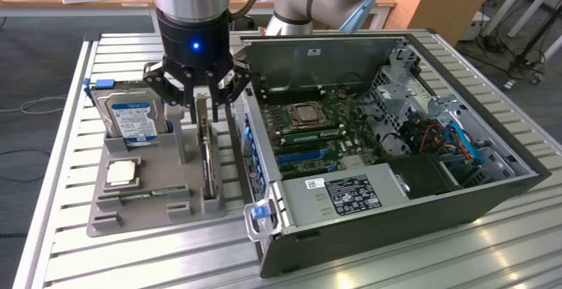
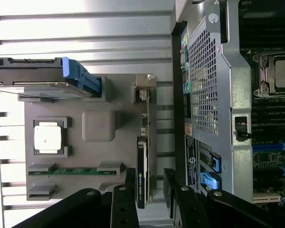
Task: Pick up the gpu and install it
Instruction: 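Reach for the gpu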
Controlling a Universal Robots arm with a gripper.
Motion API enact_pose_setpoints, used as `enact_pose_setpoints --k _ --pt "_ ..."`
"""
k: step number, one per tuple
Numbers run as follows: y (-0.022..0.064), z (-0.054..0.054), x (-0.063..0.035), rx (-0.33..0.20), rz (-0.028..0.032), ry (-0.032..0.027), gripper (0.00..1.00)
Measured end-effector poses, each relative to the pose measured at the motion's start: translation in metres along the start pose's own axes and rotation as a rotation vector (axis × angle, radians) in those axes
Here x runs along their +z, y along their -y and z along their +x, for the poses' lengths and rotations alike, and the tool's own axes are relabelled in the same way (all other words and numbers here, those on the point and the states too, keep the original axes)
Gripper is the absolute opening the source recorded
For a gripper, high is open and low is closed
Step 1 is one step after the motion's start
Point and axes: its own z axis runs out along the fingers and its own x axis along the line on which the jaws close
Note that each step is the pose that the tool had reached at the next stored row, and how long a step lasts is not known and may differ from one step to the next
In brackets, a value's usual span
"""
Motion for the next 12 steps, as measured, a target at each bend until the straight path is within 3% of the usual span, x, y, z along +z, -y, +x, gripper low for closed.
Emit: enact_pose_setpoints --k 12 --pt "0.0013 0.0011 0.0044 0.0 0.0001 -0.0001 0.37"
